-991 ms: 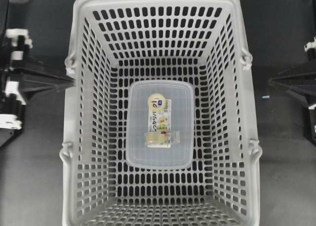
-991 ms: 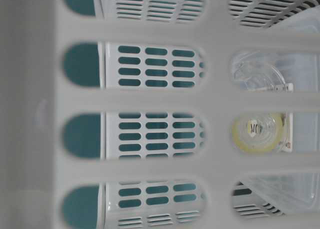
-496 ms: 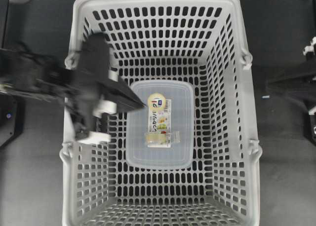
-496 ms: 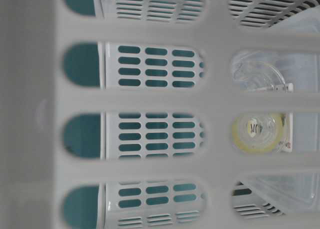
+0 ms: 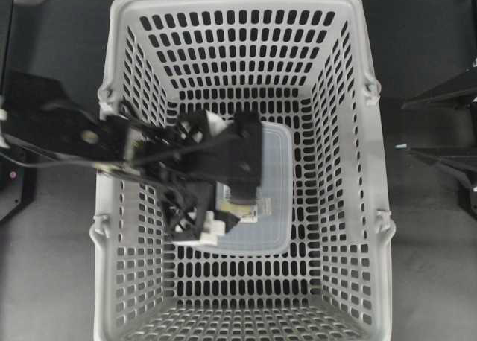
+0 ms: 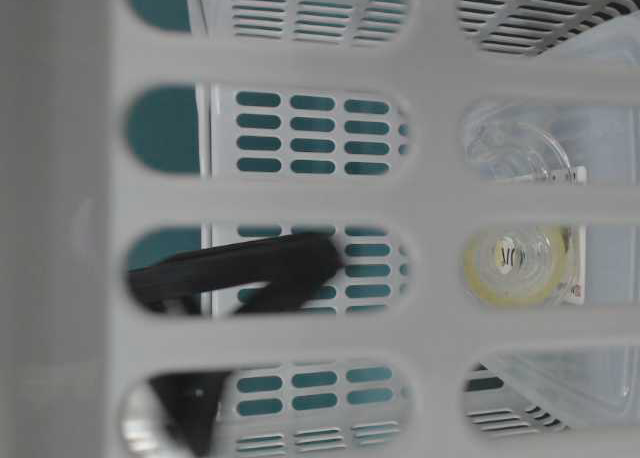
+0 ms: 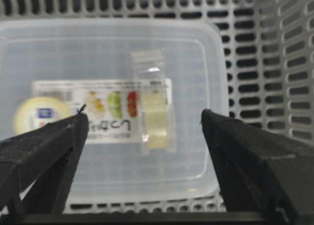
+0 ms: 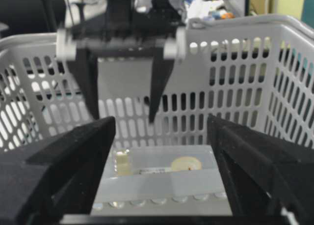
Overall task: Pick up the tape dispenser from the shopping basket with the left arm.
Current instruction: 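Close the left gripper around the tape dispenser's tape roll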
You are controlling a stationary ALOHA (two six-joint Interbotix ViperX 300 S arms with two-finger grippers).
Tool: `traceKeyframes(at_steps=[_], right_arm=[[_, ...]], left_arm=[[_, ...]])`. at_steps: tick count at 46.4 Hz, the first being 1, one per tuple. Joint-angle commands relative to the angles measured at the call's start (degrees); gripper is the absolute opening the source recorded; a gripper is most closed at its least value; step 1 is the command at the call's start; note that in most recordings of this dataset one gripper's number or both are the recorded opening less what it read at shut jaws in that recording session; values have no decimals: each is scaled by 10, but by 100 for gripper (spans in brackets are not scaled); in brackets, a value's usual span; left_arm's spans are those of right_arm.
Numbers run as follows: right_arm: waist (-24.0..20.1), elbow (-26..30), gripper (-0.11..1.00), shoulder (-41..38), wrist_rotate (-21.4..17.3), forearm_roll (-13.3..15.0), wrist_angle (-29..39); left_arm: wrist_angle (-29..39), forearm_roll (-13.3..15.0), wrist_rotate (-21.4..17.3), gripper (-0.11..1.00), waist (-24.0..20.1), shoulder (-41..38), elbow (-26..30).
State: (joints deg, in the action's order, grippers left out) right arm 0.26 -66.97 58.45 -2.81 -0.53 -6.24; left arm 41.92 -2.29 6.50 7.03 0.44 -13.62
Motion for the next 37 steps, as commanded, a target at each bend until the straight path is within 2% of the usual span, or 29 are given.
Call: traceKeyframes(at_steps=[1, 17, 20, 23, 26, 28, 33, 37], right_arm=[[0, 13, 72, 1, 1, -2, -3], [-2, 11, 72, 9, -1, -2, -3], [-3, 11, 72, 10, -1, -2, -3], [-4, 11, 72, 10, -1, -3, -3], [-4, 11, 72, 10, -1, -2, -3], [-4, 11, 72, 11, -1, -2, -3], [-4, 11, 72, 12, -1, -2, -3], [-4, 11, 72, 12, -1, -2, -3]], left_arm=[[-2, -2, 1, 88, 1, -23, 5], [-2, -2, -1, 83, 7, -77, 8], [0, -2, -5, 74, 7, -76, 11], [9, -2, -7, 55, 7, -69, 20], [31, -2, -11, 35, 7, -54, 43], [52, -2, -14, 28, 7, -45, 62], [120, -2, -21, 28, 4, -24, 127], [198, -2, -33, 28, -4, -11, 214]])
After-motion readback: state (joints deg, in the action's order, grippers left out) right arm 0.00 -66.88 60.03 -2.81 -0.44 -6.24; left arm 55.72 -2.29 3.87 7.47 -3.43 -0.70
